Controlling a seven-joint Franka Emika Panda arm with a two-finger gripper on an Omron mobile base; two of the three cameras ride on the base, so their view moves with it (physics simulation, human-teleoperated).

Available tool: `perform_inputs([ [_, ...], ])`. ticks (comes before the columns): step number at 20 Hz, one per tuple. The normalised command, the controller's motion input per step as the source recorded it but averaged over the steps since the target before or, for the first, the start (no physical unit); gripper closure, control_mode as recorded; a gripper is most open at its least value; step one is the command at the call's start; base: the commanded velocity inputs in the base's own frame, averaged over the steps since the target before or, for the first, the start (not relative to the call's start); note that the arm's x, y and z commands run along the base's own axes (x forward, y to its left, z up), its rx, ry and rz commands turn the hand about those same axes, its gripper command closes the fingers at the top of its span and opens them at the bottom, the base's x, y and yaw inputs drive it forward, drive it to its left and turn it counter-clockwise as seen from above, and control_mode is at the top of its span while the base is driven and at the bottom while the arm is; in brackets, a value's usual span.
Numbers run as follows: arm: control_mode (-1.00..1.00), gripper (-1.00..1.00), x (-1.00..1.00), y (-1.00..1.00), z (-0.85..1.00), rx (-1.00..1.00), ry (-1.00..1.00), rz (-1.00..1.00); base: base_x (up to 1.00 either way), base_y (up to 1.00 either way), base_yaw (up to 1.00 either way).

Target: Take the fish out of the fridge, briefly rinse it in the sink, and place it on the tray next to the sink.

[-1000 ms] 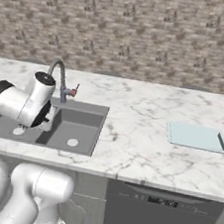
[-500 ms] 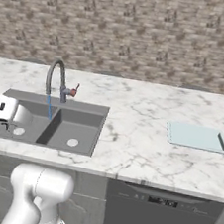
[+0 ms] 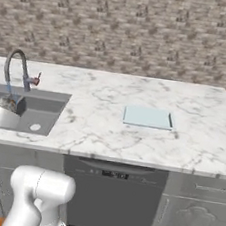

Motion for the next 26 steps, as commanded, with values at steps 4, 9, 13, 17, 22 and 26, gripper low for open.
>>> perform_inputs([
  [4,1.0,1.0,0.0,0.0,0.0,0.0,0.0,0.0,0.38,-1.0,-0.08],
  [9,1.0,1.0,0.0,0.0,0.0,0.0,0.0,0.0,0.69,-0.98,0.01],
  [13,-1.0,1.0,0.25,-0.17,0.05,0.08,0.04,0.03,0.69,-0.52,0.07],
  [17,-1.0,1.0,1.0,-0.67,0.08,0.31,0.3,0.12,0.0,0.0,0.0],
  [22,-1.0,1.0,1.0,-0.04,-0.02,0.13,0.42,0.01,0.0,0.0,0.0],
  [26,-1.0,1.0,0.47,0.52,-0.4,-0.06,0.15,0.01,0.0,0.0,0.0],
])
